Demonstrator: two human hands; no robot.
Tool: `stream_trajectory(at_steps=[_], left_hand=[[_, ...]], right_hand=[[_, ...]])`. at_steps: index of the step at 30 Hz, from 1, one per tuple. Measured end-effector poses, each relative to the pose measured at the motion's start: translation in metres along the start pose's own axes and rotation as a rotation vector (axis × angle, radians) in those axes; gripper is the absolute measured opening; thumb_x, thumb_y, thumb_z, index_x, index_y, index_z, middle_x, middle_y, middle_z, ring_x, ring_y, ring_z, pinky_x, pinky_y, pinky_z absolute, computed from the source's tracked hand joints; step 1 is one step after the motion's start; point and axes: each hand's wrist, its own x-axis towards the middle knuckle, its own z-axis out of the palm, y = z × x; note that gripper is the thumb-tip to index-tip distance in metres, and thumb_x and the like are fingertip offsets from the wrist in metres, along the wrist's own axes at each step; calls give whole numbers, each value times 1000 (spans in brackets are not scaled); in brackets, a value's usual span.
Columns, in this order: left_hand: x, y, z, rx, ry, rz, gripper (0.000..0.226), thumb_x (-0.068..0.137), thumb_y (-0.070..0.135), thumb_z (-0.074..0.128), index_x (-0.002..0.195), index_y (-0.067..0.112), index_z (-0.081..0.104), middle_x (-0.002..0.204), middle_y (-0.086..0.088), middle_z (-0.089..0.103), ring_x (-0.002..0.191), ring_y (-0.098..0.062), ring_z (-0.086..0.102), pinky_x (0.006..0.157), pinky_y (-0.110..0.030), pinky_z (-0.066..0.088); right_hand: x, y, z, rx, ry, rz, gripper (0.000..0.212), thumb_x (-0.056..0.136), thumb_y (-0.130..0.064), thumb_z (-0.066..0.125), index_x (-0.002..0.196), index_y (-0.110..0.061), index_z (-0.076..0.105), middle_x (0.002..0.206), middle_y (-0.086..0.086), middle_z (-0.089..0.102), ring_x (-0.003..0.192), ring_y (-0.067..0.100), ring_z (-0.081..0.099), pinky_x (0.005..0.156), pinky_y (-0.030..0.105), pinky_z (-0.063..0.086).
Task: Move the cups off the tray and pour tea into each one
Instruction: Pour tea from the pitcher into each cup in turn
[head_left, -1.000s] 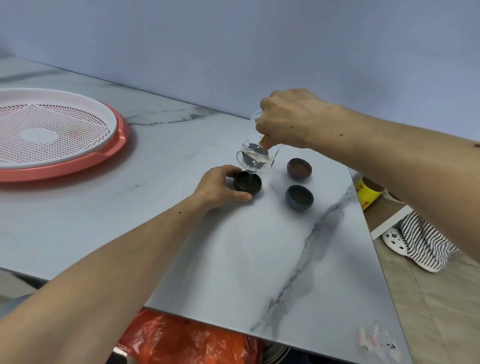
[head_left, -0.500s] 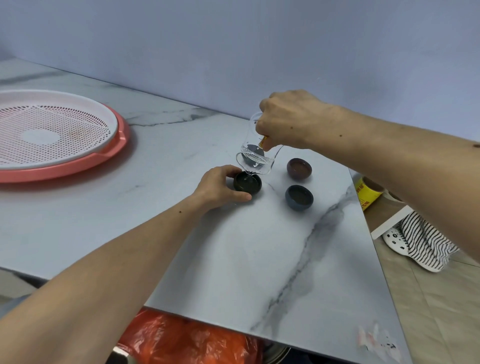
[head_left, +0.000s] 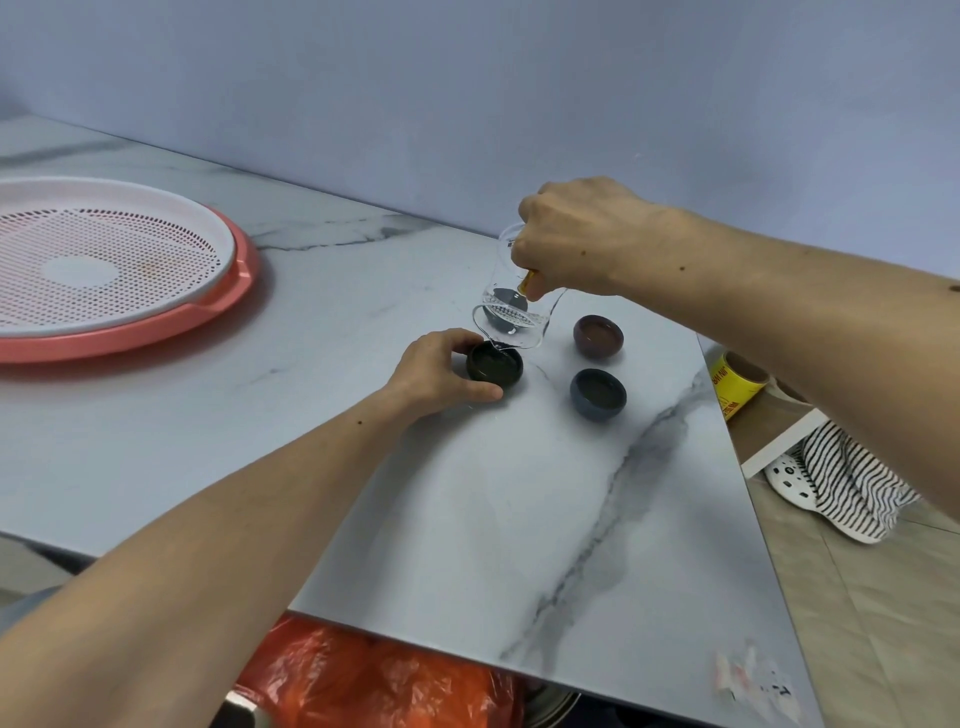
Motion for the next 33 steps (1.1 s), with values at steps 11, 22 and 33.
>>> stream_trajectory(at_steps=[11,22,33], left_hand=[[0,1,0,11,-13,-22,65,58,34,88,118,24,64,115,10,67,112,-10,57,90,-22,40],[-5,9,-4,78,-8,-64,80,62,37,86,133,21,52,131,7,59,126,-13,49,98,-23,36],[-1,55,-47,25,47,5,81,62,44,85,133,24,51,130,12,57,121,-8,51,97,-23,38]], right_hand=[[-11,13,19,204,-95,110,43,90,-47,56,96,-6,66,90,11,53,81,32,55,59,34,40],[-42,58,51,693,-109,313,46,88,-55,54,88,-12,68,83,5,67,82,24,58,71,34,45],[-59,60,59,1328,2,504,46,92,-49,51,76,-7,61,71,11,61,61,19,53,56,28,41]])
